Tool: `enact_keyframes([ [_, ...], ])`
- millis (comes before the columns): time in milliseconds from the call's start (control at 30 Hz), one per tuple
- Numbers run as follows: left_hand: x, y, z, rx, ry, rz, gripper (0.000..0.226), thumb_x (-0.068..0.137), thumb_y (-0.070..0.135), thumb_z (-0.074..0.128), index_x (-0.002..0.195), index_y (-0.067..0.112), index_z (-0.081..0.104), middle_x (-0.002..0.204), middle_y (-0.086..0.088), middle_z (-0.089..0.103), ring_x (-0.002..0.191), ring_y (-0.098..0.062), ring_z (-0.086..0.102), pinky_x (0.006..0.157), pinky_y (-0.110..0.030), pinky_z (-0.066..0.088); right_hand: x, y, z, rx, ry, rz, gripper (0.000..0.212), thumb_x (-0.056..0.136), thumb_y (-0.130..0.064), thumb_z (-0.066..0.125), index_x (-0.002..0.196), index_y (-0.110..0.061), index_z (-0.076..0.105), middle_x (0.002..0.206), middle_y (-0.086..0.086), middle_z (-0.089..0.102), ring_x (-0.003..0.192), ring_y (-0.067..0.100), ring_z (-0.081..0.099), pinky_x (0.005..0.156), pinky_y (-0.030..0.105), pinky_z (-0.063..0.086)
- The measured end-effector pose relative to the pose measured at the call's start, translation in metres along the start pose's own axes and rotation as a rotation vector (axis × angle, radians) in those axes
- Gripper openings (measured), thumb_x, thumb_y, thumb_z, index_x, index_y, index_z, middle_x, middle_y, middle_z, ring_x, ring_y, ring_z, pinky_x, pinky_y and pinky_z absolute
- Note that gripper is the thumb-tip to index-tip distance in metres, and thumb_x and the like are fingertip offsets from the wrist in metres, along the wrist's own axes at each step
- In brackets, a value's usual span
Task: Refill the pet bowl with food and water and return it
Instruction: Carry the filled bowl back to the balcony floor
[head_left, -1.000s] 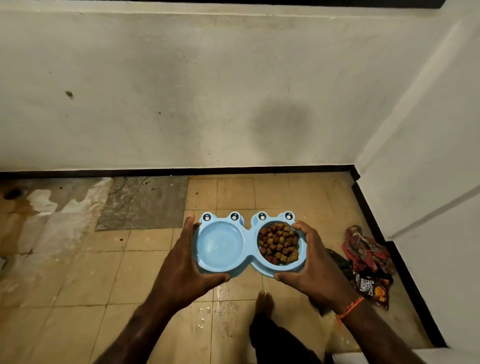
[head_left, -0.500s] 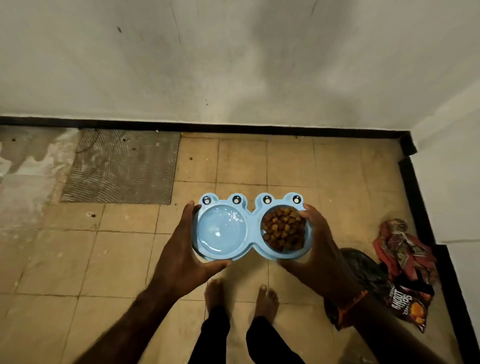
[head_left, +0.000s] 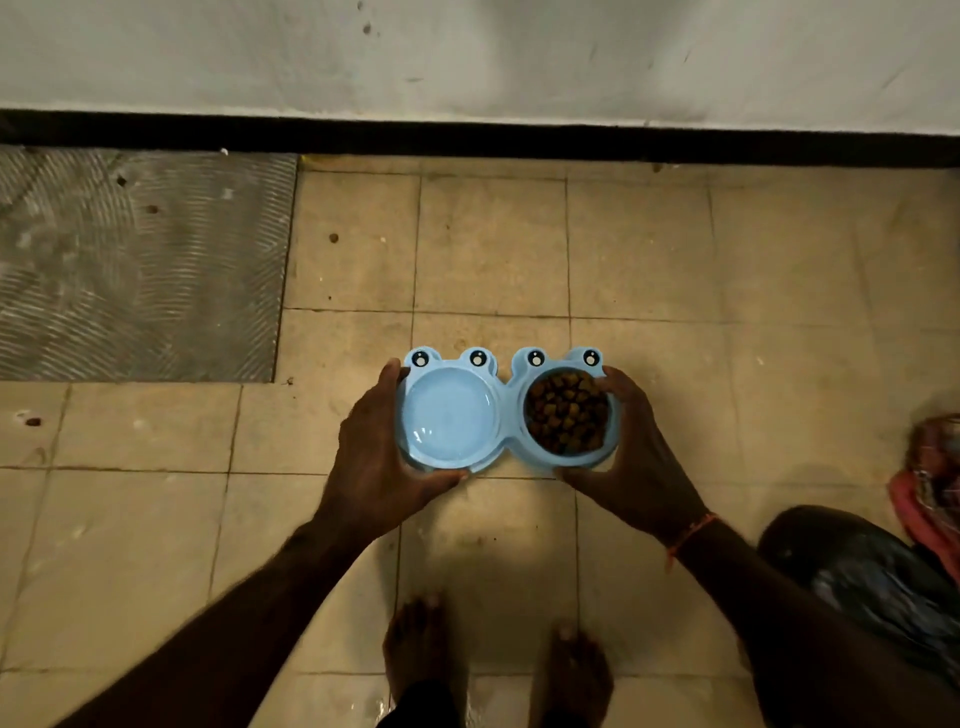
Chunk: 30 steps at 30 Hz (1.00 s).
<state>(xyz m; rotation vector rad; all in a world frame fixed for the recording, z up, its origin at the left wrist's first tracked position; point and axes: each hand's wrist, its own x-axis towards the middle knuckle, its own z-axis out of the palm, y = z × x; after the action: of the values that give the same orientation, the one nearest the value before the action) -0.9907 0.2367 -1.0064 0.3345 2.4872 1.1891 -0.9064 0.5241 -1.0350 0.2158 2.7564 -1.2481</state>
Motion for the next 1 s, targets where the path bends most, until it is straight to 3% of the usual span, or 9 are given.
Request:
enact_keyframes([
  [67, 0.018, -0.027, 0.021, -0.022, 0.003, -0.004, 0.121, 0.050, 0.073, 0.082, 0.153, 0.035, 0.031, 0.144, 0.033, 0.047, 0.125, 0.016, 0.044, 0.106, -0.010, 0.034, 0.015, 0.029, 0.023, -0.007, -0.007, -0.001, 0.106, 0.069, -0.038, 0.089, 0.150, -0.004, 0.029, 0.160, 0.013, 0.029, 0.149, 0.027, 0.032, 0.117, 0.050, 0.038],
  [133, 0.038, -0.053, 0.040, -0.037, -0.011, 0.004, 0.104, 0.051, 0.067, 0.084, 0.139, 0.048, 0.031, 0.129, 0.053, 0.042, 0.116, 0.031, 0.040, 0.095, 0.003, 0.031, 0.029, 0.054, 0.045, -0.007, -0.014, 0.005, 0.104, 0.071, -0.045, 0.084, 0.149, -0.007, 0.028, 0.159, 0.014, 0.029, 0.149, 0.029, 0.032, 0.118, 0.049, 0.037],
  [233, 0.062, -0.092, 0.070, -0.023, -0.025, -0.046, 0.120, 0.051, 0.064, 0.090, 0.149, 0.030, 0.029, 0.130, 0.044, 0.044, 0.119, 0.032, 0.036, 0.095, 0.007, 0.027, 0.048, 0.089, 0.073, -0.021, -0.032, 0.024, 0.104, 0.071, -0.055, 0.077, 0.150, -0.012, 0.026, 0.158, 0.014, 0.029, 0.148, 0.029, 0.032, 0.118, 0.049, 0.036],
  [333, 0.079, -0.128, 0.095, 0.011, -0.075, -0.100, 0.130, 0.054, 0.064, 0.093, 0.157, 0.022, 0.027, 0.151, 0.010, 0.051, 0.138, -0.007, 0.049, 0.112, -0.032, 0.045, 0.061, 0.112, 0.094, -0.016, -0.042, 0.049, 0.099, 0.069, -0.058, 0.075, 0.147, -0.023, 0.025, 0.156, 0.010, 0.030, 0.147, 0.027, 0.032, 0.118, 0.046, 0.035],
  [400, 0.086, -0.146, 0.108, 0.041, -0.098, -0.121, 0.128, 0.055, 0.064, 0.093, 0.157, 0.025, 0.026, 0.150, 0.006, 0.052, 0.137, -0.015, 0.052, 0.110, -0.047, 0.047, 0.065, 0.127, 0.107, -0.025, -0.053, 0.067, 0.101, 0.069, -0.058, 0.075, 0.148, -0.019, 0.026, 0.155, 0.009, 0.031, 0.146, 0.026, 0.032, 0.118, 0.046, 0.035],
  [533, 0.086, -0.164, 0.124, 0.108, -0.131, -0.176, 0.136, 0.060, 0.062, 0.091, 0.163, 0.017, 0.014, 0.163, -0.002, 0.038, 0.147, -0.017, 0.037, 0.118, -0.041, 0.036, 0.069, 0.153, 0.127, -0.075, -0.096, 0.152, 0.109, 0.067, -0.058, 0.079, 0.152, -0.009, 0.032, 0.157, 0.011, 0.035, 0.147, 0.025, 0.034, 0.118, 0.050, 0.037],
  [767, 0.084, -0.174, 0.133, 0.155, -0.181, -0.174, 0.143, 0.062, 0.066, 0.089, 0.164, 0.024, -0.002, 0.167, 0.000, 0.031, 0.152, -0.021, 0.034, 0.118, -0.048, 0.040, 0.064, 0.173, 0.142, -0.169, -0.111, 0.179, 0.113, 0.069, -0.055, 0.085, 0.154, -0.004, 0.032, 0.159, 0.015, 0.036, 0.148, 0.030, 0.035, 0.116, 0.053, 0.037],
  [867, 0.081, -0.152, 0.118, 0.144, -0.181, -0.194, 0.140, 0.058, 0.074, 0.086, 0.163, 0.023, 0.008, 0.165, 0.003, 0.035, 0.148, -0.011, 0.032, 0.117, -0.033, 0.032, 0.064, 0.158, 0.128, -0.175, -0.153, 0.185, 0.127, 0.061, -0.071, 0.081, 0.156, -0.008, 0.026, 0.159, 0.011, 0.034, 0.147, 0.029, 0.036, 0.117, 0.049, 0.037],
  [1000, 0.078, -0.111, 0.082, 0.234, -0.190, -0.203, 0.126, 0.073, 0.066, 0.081, 0.164, 0.013, 0.012, 0.170, -0.002, 0.023, 0.154, -0.018, 0.023, 0.115, -0.023, 0.017, 0.070, 0.114, 0.090, -0.165, -0.111, 0.173, 0.116, 0.065, -0.068, 0.083, 0.153, -0.014, 0.031, 0.154, 0.007, 0.038, 0.141, 0.024, 0.040, 0.115, 0.045, 0.039],
])
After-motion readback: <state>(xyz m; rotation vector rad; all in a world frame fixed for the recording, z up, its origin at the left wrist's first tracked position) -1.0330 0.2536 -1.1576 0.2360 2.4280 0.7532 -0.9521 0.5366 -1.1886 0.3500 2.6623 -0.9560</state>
